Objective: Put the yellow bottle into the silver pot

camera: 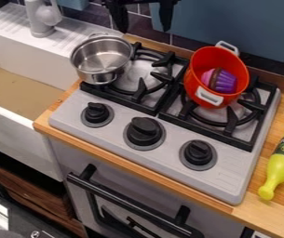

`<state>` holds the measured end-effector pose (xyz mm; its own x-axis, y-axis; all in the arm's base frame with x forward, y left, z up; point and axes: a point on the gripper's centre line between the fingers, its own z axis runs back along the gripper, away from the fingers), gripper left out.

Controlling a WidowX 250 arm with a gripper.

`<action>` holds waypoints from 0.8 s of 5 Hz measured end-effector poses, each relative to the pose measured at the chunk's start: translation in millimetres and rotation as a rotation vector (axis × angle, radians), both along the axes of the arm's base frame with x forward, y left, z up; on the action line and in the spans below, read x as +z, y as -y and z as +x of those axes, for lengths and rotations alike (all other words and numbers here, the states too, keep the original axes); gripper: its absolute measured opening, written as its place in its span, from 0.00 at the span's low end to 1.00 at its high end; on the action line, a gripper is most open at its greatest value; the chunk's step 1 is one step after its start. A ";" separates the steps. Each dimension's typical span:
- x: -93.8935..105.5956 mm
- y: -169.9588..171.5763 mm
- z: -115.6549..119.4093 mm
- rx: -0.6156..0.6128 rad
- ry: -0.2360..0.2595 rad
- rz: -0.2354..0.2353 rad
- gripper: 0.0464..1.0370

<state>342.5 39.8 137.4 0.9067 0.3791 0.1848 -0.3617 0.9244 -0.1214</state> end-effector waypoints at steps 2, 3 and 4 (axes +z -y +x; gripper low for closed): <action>-17.9 14.8 -16.0 -0.066 -0.090 -0.020 0.96; -9.4 39.4 -28.8 -0.124 -0.093 -0.040 0.96; -9.2 59.6 -42.7 -0.173 -0.106 -0.058 0.96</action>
